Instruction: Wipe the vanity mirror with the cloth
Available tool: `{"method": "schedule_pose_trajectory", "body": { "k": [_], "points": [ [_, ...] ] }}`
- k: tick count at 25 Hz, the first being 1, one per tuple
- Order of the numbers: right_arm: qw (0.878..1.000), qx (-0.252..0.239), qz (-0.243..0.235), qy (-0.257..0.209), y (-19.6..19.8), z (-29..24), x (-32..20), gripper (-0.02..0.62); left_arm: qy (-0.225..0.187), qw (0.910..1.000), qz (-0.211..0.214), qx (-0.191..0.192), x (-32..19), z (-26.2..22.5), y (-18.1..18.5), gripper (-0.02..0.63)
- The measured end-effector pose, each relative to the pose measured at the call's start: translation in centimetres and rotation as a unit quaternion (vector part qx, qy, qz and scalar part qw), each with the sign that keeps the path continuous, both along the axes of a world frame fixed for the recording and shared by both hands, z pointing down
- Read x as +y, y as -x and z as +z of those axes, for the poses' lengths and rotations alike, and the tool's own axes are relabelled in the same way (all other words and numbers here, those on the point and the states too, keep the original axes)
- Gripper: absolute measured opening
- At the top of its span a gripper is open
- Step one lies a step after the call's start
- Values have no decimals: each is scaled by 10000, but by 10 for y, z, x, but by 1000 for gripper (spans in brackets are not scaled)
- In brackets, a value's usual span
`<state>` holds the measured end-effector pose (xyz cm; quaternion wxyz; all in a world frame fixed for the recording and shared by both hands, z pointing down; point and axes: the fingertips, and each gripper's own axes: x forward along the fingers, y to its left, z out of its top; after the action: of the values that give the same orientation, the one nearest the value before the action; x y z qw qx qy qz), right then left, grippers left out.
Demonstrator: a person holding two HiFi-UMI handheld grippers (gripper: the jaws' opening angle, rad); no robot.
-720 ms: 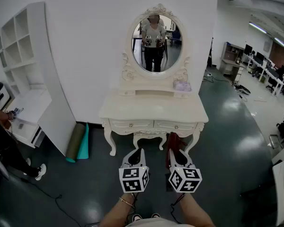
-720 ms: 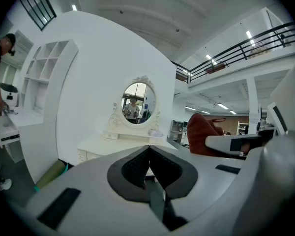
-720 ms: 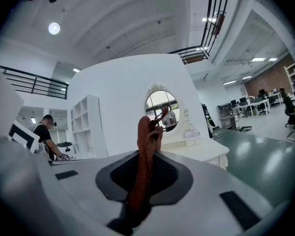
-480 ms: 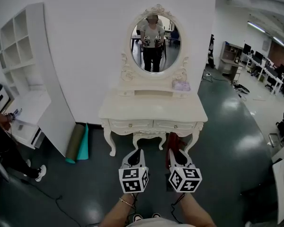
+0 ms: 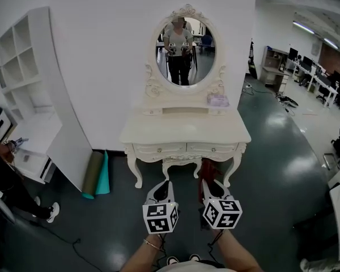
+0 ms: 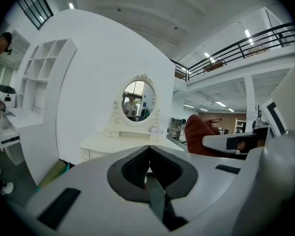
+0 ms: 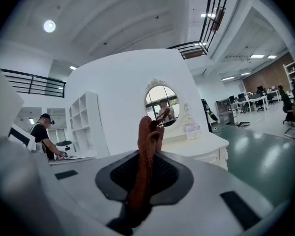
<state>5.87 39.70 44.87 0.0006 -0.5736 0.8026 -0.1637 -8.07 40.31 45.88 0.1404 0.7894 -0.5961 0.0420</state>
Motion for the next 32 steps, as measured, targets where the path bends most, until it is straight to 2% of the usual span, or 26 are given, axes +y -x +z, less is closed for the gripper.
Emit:
{"method": "schedule_pose_trajectory", "body": {
  "k": [9,16,22,32],
  "points": [
    [9997,-28,175,154,13,16,-2,63,142,9998,47,-157,-2,21,27,11],
    [9993,-22,331,146,10,19,-28,63,129,9999,35,-35,-30,21,33,11],
    [9992,-83,362,109,6,19,-69,63,90,9999,17,-71,-64,23,33,11],
    [9995,-178,150,193,0,21,-167,63,128,9997,-145,-145,-155,20,23,11]
  ]
}}
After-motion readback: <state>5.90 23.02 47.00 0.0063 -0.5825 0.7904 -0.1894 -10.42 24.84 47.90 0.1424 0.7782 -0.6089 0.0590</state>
